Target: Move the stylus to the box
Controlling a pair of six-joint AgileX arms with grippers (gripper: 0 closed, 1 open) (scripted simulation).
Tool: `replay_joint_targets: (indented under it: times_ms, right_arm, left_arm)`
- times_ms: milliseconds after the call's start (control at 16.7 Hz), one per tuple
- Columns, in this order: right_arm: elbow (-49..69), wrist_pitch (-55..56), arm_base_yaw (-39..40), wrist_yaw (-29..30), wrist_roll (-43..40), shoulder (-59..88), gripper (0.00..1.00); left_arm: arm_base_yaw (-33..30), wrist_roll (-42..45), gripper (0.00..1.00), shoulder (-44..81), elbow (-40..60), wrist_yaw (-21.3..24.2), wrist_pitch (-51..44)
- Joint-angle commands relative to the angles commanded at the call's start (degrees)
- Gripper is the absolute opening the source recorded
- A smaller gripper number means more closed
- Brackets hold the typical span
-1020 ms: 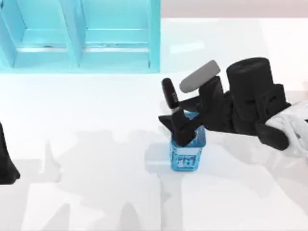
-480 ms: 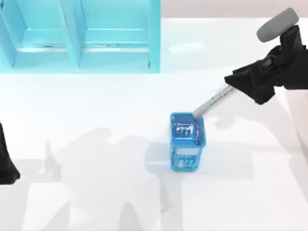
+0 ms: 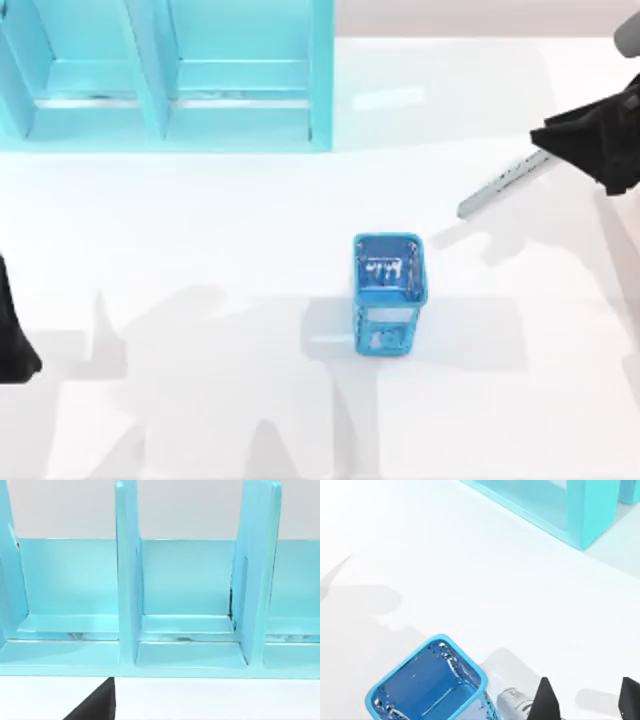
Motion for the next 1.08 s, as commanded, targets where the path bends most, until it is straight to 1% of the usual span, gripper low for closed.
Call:
replay_joint_targets:
  times_ms: [180, 360, 540, 840, 960, 1080]
  right_arm:
    - [0.54, -0.72, -0.16, 0.32, -0.39, 0.42, 0.00]
    - [4.41, -6.42, -3.80, 2.86, -4.02, 1.36, 0.00]
    - [10.47, -16.68, -10.56, 7.64, -9.53, 2.15, 0.00]
    - [20.40, -35.56, -24.67, 18.00, -18.47, 2.09, 0.00]
    - [22.94, -40.79, -29.28, 21.67, -20.84, 1.92, 0.00]
    - [24.30, -43.59, -32.01, 24.10, -22.13, 1.74, 0.00]
  left_arm:
    - [0.00, 0.00, 1.00, 0.00, 0.00, 0.00, 0.00]
    - [0.00, 0.00, 1.00, 0.00, 0.00, 0.00, 0.00]
    - [0.00, 0.00, 1.00, 0.00, 0.00, 0.00, 0.00]
    - [0.00, 0.00, 1.00, 0.00, 0.00, 0.00, 0.00]
    - [0.00, 0.00, 1.00, 0.00, 0.00, 0.00, 0.00]
    - [0.00, 0.00, 1.00, 0.00, 0.00, 0.00, 0.00]
